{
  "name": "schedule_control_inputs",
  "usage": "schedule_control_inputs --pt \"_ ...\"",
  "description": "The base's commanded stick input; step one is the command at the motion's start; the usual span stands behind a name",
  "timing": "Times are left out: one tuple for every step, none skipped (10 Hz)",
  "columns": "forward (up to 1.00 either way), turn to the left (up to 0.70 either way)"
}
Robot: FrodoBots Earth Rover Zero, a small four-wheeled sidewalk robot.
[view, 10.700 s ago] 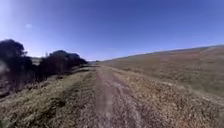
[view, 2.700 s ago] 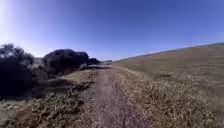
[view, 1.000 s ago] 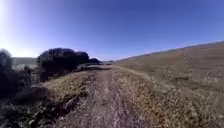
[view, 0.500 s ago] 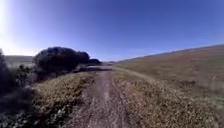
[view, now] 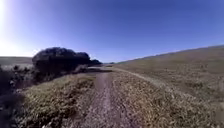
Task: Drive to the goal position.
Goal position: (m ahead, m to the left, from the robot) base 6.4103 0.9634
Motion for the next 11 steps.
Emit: schedule_control_inputs --pt "0.70 0.00" --pt "0.70 0.00" --pt "0.70 0.00" --pt "0.70 0.00" --pt "0.70 0.00" --pt "0.70 0.00" --pt "0.70 0.00" --pt "0.70 0.00" --pt "0.70 0.00" --pt "0.70 0.00" --pt "0.70 0.00"
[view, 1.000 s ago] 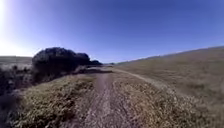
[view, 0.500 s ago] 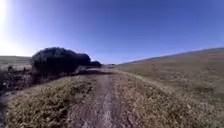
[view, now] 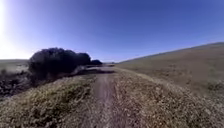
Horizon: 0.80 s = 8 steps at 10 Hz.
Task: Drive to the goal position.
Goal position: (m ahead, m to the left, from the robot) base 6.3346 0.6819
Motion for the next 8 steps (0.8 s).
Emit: schedule_control_inputs --pt "0.70 0.00" --pt "0.70 0.00" --pt "0.70 0.00" --pt "0.70 0.00" --pt "0.70 0.00" --pt "0.70 0.00" --pt "0.70 0.00" --pt "0.70 0.00"
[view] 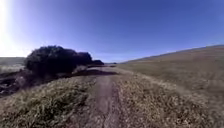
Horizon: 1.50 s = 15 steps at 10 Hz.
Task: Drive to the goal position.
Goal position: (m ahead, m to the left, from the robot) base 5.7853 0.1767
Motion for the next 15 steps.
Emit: schedule_control_inputs --pt "0.70 0.00" --pt "0.70 0.00" --pt "0.70 0.00" --pt "0.70 0.00" --pt "0.70 0.00" --pt "0.70 0.00" --pt "0.70 0.00" --pt "0.70 0.00" --pt "0.70 0.00" --pt "0.70 0.00" --pt "0.70 0.00" --pt "0.70 0.00" --pt "0.70 0.00" --pt "0.70 0.00" --pt "0.70 0.00"
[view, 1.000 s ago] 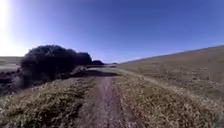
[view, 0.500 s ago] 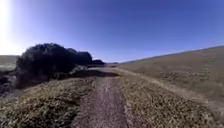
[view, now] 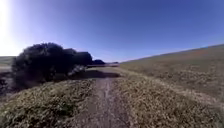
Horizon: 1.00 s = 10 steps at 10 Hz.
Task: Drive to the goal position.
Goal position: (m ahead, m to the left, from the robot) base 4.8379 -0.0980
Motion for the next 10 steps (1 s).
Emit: schedule_control_inputs --pt "0.70 0.00" --pt "0.70 0.00" --pt "0.70 0.00" --pt "0.70 0.00" --pt "0.70 0.00" --pt "0.70 0.00" --pt "0.70 0.00" --pt "0.70 0.00" --pt "0.70 0.00" --pt "0.70 0.00"
